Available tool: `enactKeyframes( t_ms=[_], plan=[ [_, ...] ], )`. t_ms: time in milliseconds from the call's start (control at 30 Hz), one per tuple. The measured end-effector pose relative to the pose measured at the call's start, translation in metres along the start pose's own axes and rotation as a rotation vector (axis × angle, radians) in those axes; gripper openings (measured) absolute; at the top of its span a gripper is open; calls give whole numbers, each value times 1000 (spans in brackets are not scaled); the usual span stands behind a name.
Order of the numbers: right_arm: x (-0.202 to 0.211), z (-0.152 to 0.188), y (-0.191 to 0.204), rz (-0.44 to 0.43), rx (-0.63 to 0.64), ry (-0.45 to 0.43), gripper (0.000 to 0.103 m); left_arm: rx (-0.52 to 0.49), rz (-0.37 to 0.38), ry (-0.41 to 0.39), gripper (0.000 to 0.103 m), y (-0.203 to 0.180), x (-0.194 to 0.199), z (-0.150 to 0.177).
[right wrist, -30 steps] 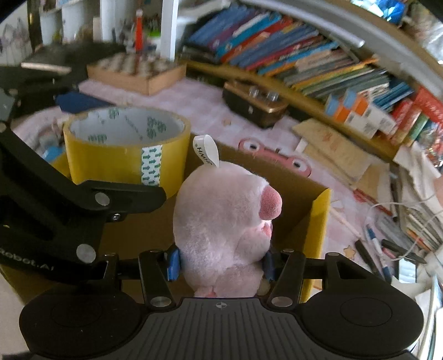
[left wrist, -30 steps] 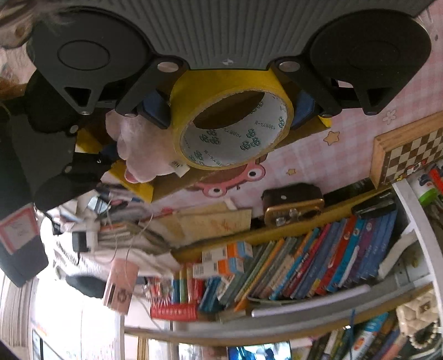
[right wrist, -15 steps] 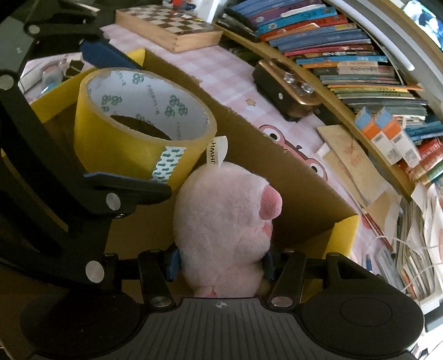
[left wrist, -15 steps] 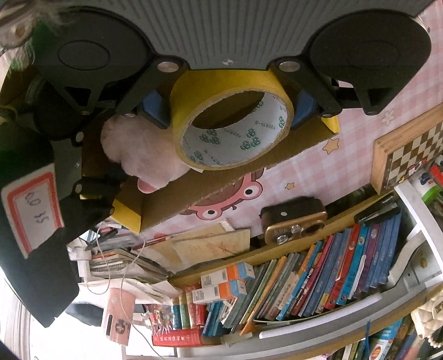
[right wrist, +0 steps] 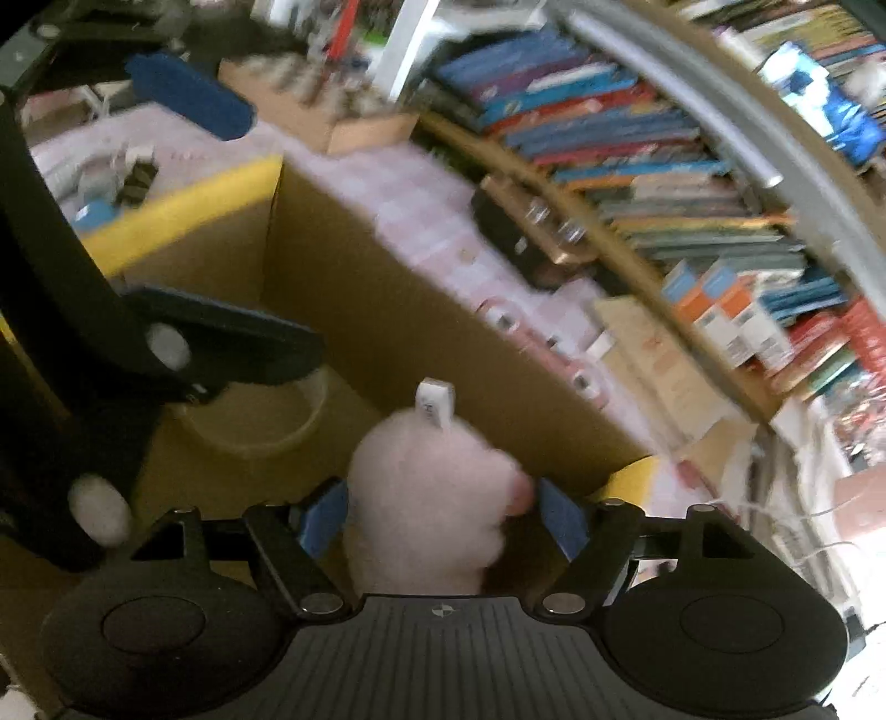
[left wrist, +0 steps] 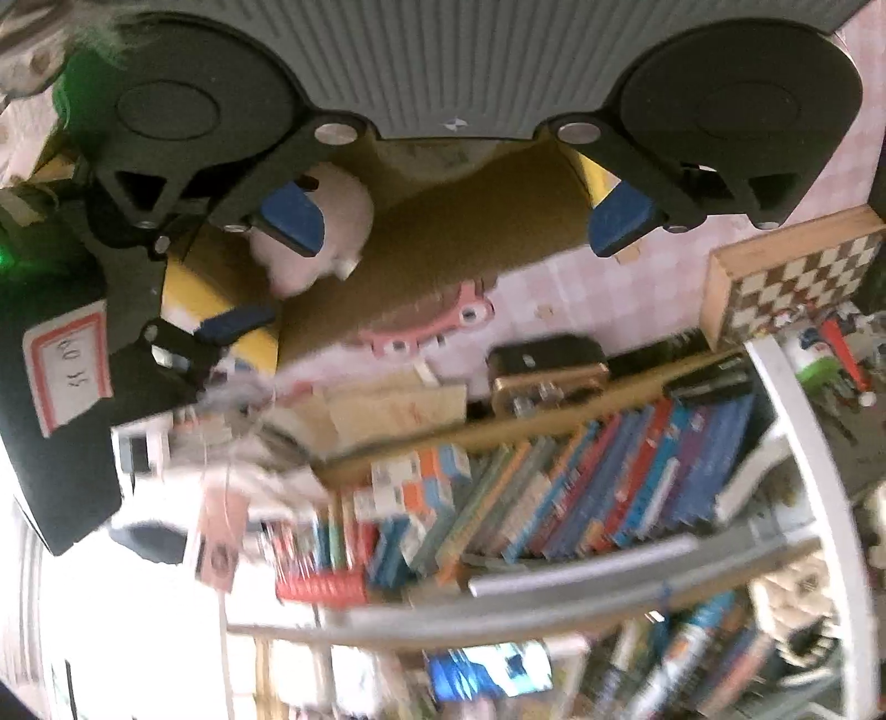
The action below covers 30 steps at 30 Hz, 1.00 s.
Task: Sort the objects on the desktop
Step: 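Lower the tape and pig into the box and open both grippers, then raise both tools out of the box and pull back from it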
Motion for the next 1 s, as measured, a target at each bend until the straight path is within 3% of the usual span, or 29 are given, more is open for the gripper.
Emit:
enactKeyframes(
  t_ms=[300, 533, 800, 1000],
  plan=[
    [79, -10, -20, 77, -225, -233, 79, 99, -2, -181, 103, 17, 79, -22],
    [131, 1, -21, 156, -413, -360, 84, 144, -60, -301, 103, 32, 140, -12],
    [175, 40, -15, 313, -610, -404, 89, 278, -183, -351, 103, 71, 190, 23],
    [186, 61, 3, 361, -685, -384, 89, 345, -259, -355, 103, 96, 216, 56]
  ],
)
Point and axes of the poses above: each gripper's, at about its wrist camera, not at the fingertips, and x roughly against the way its jaws point, y to its left, z to its underside, the point moved 9 cm from there along -x, roughly the way its jaws point, and after that the axes turned 12 degrees about x, right-handed, at the moved point
